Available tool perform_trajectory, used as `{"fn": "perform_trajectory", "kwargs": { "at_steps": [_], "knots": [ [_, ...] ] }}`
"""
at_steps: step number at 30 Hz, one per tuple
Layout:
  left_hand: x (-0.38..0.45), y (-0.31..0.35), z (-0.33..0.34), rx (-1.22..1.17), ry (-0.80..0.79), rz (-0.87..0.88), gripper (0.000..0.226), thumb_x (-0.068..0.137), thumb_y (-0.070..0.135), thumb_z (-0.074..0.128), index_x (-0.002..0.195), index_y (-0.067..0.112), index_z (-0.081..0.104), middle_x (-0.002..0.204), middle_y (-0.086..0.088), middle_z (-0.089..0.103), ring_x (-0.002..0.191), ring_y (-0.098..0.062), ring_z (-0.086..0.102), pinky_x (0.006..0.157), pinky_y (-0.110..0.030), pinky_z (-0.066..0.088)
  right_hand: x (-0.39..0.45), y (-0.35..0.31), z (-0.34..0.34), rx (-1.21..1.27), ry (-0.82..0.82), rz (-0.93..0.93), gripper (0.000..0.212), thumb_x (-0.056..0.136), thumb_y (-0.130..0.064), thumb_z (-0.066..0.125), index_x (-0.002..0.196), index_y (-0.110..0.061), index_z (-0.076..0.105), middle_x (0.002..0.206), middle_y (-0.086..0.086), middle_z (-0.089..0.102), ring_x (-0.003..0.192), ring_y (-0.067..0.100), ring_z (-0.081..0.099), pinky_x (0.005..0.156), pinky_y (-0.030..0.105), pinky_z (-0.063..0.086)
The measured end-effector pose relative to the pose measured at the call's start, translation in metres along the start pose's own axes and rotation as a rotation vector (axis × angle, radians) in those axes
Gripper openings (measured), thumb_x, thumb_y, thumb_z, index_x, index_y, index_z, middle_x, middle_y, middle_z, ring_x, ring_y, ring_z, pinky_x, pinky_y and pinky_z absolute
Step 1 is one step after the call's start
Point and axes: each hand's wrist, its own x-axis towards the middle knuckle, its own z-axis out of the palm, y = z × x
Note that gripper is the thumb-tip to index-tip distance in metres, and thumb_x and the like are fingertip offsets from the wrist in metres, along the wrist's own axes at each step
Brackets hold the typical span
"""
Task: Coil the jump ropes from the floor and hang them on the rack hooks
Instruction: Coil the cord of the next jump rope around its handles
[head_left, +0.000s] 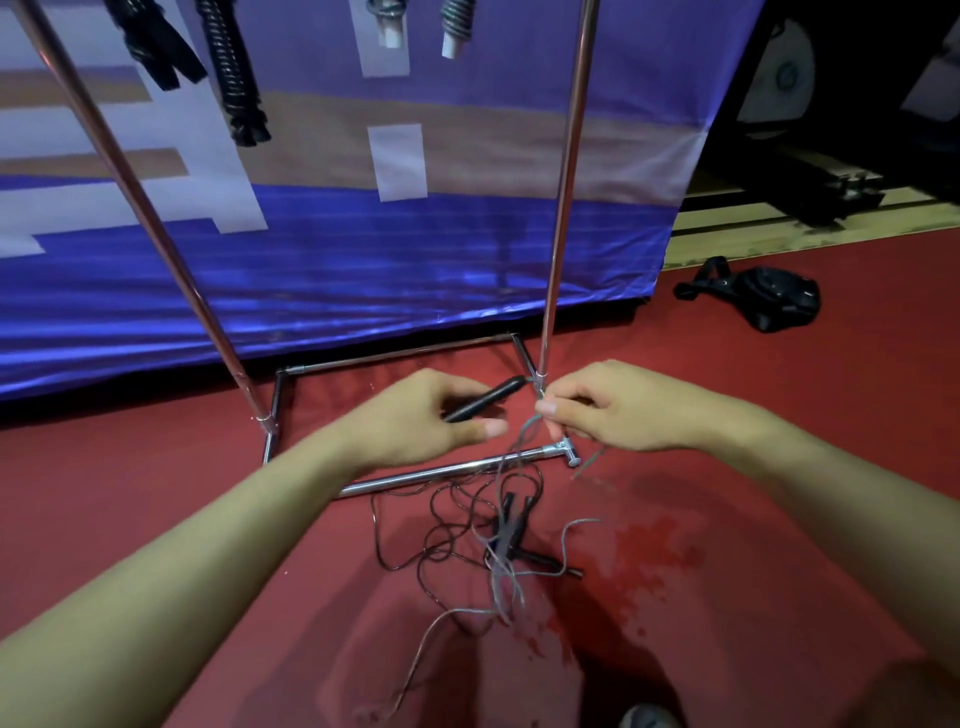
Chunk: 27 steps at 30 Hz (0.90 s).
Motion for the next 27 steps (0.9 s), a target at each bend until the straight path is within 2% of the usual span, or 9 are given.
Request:
{"fn": "perform_trajectory", "kwargs": {
  "at_steps": [4, 7, 10, 12, 14, 16, 18, 21, 27],
  "knots": [
    [0.006, 0.014, 0.008, -0.025, 0.027, 0.052, 0.016, 0.095, 0.035, 0.074, 0.088, 0.021, 0.074, 0.070, 0.010, 0.069, 0.059, -0.001, 0.048, 0.061, -0.018, 0.038, 0.003, -0.012, 0.000, 0.078, 0.003, -0.001, 0.037, 0.106, -0.041, 0.050, 0.076, -0.026, 0.065, 0.054, -0.015, 0.056, 0.053, 0.004, 0.056, 0.062, 0.024, 0.047],
    [0.001, 0.008, -0.020, 0.141, 0.062, 0.063, 0.015, 0.095, 0.026, 0.074, 0.081, 0.025, 0.069, 0.066, 0.014, 0.069, 0.058, 0.005, 0.057, 0.061, -0.011, 0.040, -0.001, 0.007, 0.000, 0.080, -0.199, 0.122, 0.048, 0.102, -0.055, 0.050, 0.076, -0.017, 0.066, 0.061, -0.005, 0.066, 0.057, 0.010, 0.061, 0.068, 0.030, 0.050],
    [-0.008, -0.030, -0.054, 0.314, 0.137, -0.068, 0.016, 0.093, 0.027, 0.076, 0.081, 0.027, 0.066, 0.068, 0.013, 0.068, 0.062, 0.005, 0.060, 0.067, -0.021, 0.047, -0.013, 0.039, -0.002, 0.028, -0.363, 0.263, 0.052, 0.104, -0.056, 0.043, 0.074, -0.020, 0.064, 0.065, -0.004, 0.069, 0.062, 0.009, 0.063, 0.079, 0.032, 0.051],
    [-0.019, -0.049, -0.064, 0.307, 0.103, -0.185, 0.007, 0.091, 0.031, 0.079, 0.091, 0.025, 0.074, 0.075, 0.010, 0.071, 0.067, 0.000, 0.063, 0.071, -0.025, 0.048, -0.019, 0.049, -0.001, 0.148, -0.304, 0.269, 0.046, 0.108, -0.046, 0.041, 0.076, -0.020, 0.063, 0.060, -0.009, 0.061, 0.059, 0.011, 0.059, 0.073, 0.033, 0.053],
    [-0.024, -0.041, -0.056, 0.257, 0.108, -0.157, 0.020, 0.090, 0.035, 0.078, 0.105, 0.022, 0.076, 0.084, 0.006, 0.072, 0.075, -0.008, 0.067, 0.072, -0.025, 0.051, -0.018, 0.044, 0.000, 0.176, -0.218, 0.203, 0.043, 0.109, -0.040, 0.040, 0.079, -0.020, 0.064, 0.063, -0.010, 0.054, 0.057, 0.010, 0.055, 0.066, 0.027, 0.052],
    [-0.022, -0.014, -0.034, 0.085, 0.101, -0.051, 0.023, 0.092, 0.031, 0.077, 0.111, 0.020, 0.074, 0.081, 0.012, 0.069, 0.063, 0.006, 0.062, 0.059, -0.010, 0.044, -0.008, 0.022, 0.001, 0.097, -0.149, 0.079, 0.041, 0.109, -0.040, 0.040, 0.080, -0.025, 0.064, 0.065, -0.009, 0.053, 0.057, 0.006, 0.051, 0.062, 0.019, 0.046],
    [-0.013, 0.011, -0.011, -0.072, 0.064, 0.002, 0.019, 0.093, 0.029, 0.076, 0.109, 0.019, 0.074, 0.073, 0.018, 0.063, 0.049, 0.008, 0.051, 0.052, -0.006, 0.037, 0.001, -0.001, 0.001, 0.049, -0.058, -0.028, 0.040, 0.108, -0.041, 0.041, 0.078, -0.028, 0.064, 0.063, -0.011, 0.055, 0.056, 0.003, 0.050, 0.061, 0.016, 0.042],
    [-0.003, 0.022, 0.003, -0.041, 0.057, 0.055, 0.019, 0.095, 0.037, 0.073, 0.091, 0.019, 0.073, 0.068, -0.002, 0.062, 0.055, -0.005, 0.042, 0.057, -0.023, 0.036, 0.007, -0.018, -0.001, 0.074, 0.043, -0.030, 0.043, 0.107, -0.043, 0.046, 0.073, -0.026, 0.065, 0.055, -0.015, 0.054, 0.052, 0.003, 0.049, 0.058, 0.015, 0.039],
    [-0.013, -0.007, -0.052, 0.229, 0.041, 0.017, 0.014, 0.097, 0.027, 0.071, 0.085, 0.023, 0.069, 0.067, 0.025, 0.067, 0.060, 0.005, 0.058, 0.061, -0.012, 0.040, -0.011, 0.015, -0.006, 0.043, -0.270, 0.212, 0.049, 0.100, -0.056, 0.051, 0.070, -0.018, 0.059, 0.057, -0.009, 0.057, 0.053, 0.010, 0.048, 0.061, 0.027, 0.043]
  ]
}}
